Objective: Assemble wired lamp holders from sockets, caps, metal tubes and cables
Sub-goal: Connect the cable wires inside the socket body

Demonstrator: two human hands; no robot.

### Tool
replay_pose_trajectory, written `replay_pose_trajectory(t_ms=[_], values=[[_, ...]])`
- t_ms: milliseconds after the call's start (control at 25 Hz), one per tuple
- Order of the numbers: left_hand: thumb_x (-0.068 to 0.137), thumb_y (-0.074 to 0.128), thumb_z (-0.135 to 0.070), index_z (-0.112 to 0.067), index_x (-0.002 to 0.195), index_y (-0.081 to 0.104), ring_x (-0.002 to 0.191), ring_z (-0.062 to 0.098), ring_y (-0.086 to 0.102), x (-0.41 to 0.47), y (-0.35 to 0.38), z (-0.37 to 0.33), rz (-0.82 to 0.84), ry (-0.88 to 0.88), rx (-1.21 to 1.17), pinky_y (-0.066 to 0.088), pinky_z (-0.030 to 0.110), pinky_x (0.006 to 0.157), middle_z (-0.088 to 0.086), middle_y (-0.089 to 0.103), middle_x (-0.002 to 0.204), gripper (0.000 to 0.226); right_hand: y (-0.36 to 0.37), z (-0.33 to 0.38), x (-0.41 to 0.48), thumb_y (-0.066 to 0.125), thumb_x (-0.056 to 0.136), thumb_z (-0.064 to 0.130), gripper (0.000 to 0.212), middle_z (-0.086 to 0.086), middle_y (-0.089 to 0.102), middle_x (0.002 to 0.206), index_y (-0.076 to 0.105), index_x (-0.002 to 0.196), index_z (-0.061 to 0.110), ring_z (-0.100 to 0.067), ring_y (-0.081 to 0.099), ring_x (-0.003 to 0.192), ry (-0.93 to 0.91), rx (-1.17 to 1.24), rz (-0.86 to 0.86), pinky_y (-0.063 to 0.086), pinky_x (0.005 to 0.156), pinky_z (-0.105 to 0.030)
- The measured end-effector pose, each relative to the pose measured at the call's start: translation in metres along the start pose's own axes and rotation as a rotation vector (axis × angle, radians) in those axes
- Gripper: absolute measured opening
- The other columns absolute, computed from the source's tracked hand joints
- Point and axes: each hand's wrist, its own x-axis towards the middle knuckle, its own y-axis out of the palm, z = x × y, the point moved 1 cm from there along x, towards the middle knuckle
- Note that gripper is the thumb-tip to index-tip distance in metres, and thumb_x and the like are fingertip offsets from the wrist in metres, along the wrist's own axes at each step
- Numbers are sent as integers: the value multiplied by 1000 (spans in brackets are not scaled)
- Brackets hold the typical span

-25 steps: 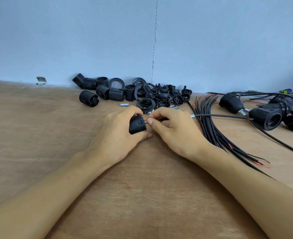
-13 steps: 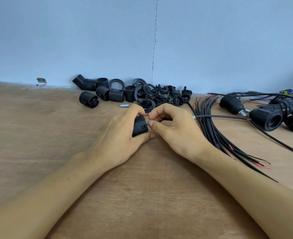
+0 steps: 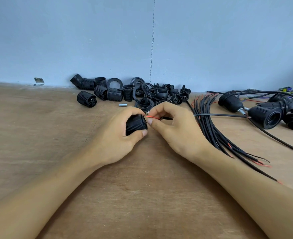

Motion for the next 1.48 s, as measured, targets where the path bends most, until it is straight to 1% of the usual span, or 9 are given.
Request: replay_pose_trajectory(t_ms=[80,240,440,600,800,1080,1280,1360,1480], values=[[80,70,-39,-36,115,61,106,8,64,1,0,1,-2,6,-27,52,46,96,-16,67,106,36,-1,1,-1,72,91,14,7,9,70,87,73,94,20,1,63,87,-8,-16,-2,45,82,-10],[74,67,-52,-47,114,58,112,10,66,2,0,5,11,-5,-66,52,49,99,-17,69,111,42,-1,4,-1,65,97,20,15,7,68,102,77,106,22,2,59,101,-29,-55,15,41,84,-6],[71,71,-51,-48,113,58,116,11,66,3,1,9,-2,-35,-138,51,52,102,-15,70,115,44,-1,6,-1,53,103,20,24,1,66,107,75,113,23,-4,59,105,-27,-64,43,43,91,-18],[71,73,-50,-46,109,57,115,13,67,4,1,10,-15,-30,-145,52,53,102,-14,70,113,42,-1,4,-2,60,100,16,17,11,71,101,73,110,18,2,64,95,14,10,19,47,81,-12],[71,73,-49,-47,108,56,111,14,68,4,1,11,-17,-14,-136,53,54,98,-14,70,111,41,-1,4,-1,63,96,6,11,15,67,88,72,100,12,9,60,86,-14,55,7,41,76,-3],[71,72,-51,-53,107,56,110,8,67,6,3,11,-39,-2,-118,53,52,99,-19,70,109,40,-1,4,-2,64,92,5,14,4,71,97,73,97,14,-4,64,92,-23,-23,-9,45,78,-7],[71,71,-50,-49,110,57,108,7,68,7,5,9,-49,11,-98,53,50,98,-20,70,108,41,1,5,-2,64,90,7,11,0,69,97,70,95,14,-11,64,89,-44,-94,-27,50,83,-23],[71,71,-50,-47,110,58,108,8,68,7,5,9,-48,8,-95,53,51,98,-19,71,107,42,1,5,-2,64,89,7,10,2,68,92,70,93,14,-4,61,81,-51,-106,-22,47,77,-21],[70,70,-51,-47,109,58,105,8,69,6,5,8,-48,7,-72,54,50,96,-19,71,105,41,1,5,-2,64,87,7,10,11,61,79,69,90,15,6,53,64,-47,-107,-17,36,64,-10]])
